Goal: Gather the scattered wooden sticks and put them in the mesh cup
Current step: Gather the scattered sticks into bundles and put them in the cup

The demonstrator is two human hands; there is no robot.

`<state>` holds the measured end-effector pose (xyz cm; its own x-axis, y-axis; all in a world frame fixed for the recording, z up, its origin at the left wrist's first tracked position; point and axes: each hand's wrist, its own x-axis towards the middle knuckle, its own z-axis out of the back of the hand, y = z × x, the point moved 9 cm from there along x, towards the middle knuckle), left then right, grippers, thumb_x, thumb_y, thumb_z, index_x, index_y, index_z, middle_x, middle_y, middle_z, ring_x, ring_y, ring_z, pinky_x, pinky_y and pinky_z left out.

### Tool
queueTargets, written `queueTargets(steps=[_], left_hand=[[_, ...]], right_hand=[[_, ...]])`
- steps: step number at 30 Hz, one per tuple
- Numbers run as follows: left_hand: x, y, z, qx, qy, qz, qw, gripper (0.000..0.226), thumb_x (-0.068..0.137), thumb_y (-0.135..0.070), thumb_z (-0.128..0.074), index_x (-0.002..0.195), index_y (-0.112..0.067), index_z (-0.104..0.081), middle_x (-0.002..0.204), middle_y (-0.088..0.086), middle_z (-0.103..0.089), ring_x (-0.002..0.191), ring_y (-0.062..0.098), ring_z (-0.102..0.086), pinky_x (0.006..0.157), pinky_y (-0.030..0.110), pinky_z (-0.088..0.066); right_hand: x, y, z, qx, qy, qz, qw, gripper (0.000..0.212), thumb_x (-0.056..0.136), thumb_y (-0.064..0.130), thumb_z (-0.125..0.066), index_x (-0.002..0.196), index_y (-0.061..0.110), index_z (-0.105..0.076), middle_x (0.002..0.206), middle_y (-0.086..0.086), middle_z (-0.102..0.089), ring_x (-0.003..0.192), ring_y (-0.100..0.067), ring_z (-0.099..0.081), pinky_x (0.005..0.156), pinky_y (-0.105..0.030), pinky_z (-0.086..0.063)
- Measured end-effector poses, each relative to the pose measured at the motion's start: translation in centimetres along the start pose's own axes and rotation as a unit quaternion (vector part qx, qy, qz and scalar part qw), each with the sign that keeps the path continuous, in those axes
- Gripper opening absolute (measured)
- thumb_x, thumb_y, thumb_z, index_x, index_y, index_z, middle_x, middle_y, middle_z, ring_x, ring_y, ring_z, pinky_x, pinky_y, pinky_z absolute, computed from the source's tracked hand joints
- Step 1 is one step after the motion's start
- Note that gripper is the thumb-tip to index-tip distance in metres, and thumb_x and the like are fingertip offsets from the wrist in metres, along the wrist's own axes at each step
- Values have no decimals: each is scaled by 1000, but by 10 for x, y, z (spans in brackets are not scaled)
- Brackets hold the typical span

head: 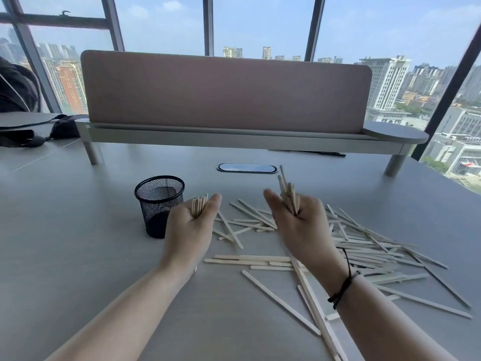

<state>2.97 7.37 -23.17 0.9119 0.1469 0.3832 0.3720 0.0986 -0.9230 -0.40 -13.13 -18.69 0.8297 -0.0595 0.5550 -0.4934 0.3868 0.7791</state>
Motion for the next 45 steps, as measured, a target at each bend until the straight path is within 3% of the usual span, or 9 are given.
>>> queueTargets(steps=[3, 6, 10, 14, 19, 28, 33, 39, 45], left_hand=[[0, 2, -2, -6, 5, 5, 1000, 62, 83, -52, -62, 58, -10, -22, 56, 16, -20, 54, 26, -19, 48, 46, -21], [0, 2, -2, 3, 7, 2, 1000, 62, 84, -51, -61, 58, -9, -23, 55, 13, -23, 53, 24, -20, 48, 46, -22], [0, 2, -2, 10, 12, -2, 1000, 59, 85, -50, -60, 58, -13, -22, 55, 9, -23, 52, 22, -21, 49, 43, -21], [0, 3, -3, 6, 13, 1, 1000, 56, 88, -45, -60, 59, -17, -21, 55, 7, -21, 51, 19, -19, 50, 37, -18], [0, 4, -4, 7, 16, 3, 1000, 57, 87, -46, -61, 58, -17, -22, 54, 7, -23, 50, 20, -20, 50, 39, -19], [-1, 4, -3, 7, 10, -3, 1000, 57, 94, -37, -62, 58, -15, -24, 54, 7, -24, 50, 20, -21, 50, 36, -20], [0, 3, -2, 20, 10, -9, 1000, 57, 89, -44, -60, 58, -13, -24, 54, 9, -24, 50, 20, -22, 50, 41, -21], [1, 4, -2, 29, 10, -20, 999, 58, 88, -45, -61, 59, -9, -26, 53, 10, -26, 50, 21, -26, 46, 48, -28], [4, 3, 6, 30, -14, -15, 999, 65, 83, -49, -65, 59, -3, -26, 53, 27, -26, 47, 40, -27, 46, 52, -36]], right_hand=[[7, -4, 4, 62, -14, -42, 997, 62, 98, 38, -56, 58, -9, -50, 52, -24, -51, 44, -25, -43, 47, -34, -37], [9, -17, 4, 144, -32, -99, 984, 52, 97, 36, -57, 63, -2, -64, 61, -18, -65, 60, -24, -63, 62, -34, -54], [12, -23, 3, 185, -54, -126, 973, 49, 99, 35, -55, 64, 3, -68, 69, -16, -72, 71, -24, -70, 75, -35, -57], [14, -17, 5, 241, -78, -151, 956, 57, 99, 36, -55, 46, 17, -44, 47, -5, -41, 46, -22, -47, 58, -38, -43], [17, -18, 0, 300, -79, -181, 933, 53, 97, 41, -55, 55, 21, -31, 50, -1, -25, 45, -15, -19, 51, -36, -15], [37, -10, -9, 211, -57, -138, 966, 52, 96, 46, -57, 56, 13, -53, 49, -5, -31, 38, -16, -24, 41, -23, -25], [27, -26, -23, 210, -39, -150, 965, 39, 97, 42, -58, 73, 12, -65, 50, -6, -34, 40, -16, -26, 43, -25, -23], [11, -44, -34, 187, -8, -158, 970, 54, 93, 31, -66, 77, -14, -42, 59, -12, -31, 49, -20, -22, 48, -38, -19], [8, -46, -30, 159, 3, -162, 974, 54, 90, 25, -71, 50, 13, -36, 42, -5, -36, 38, -21, -38, 47, -30, -35]])
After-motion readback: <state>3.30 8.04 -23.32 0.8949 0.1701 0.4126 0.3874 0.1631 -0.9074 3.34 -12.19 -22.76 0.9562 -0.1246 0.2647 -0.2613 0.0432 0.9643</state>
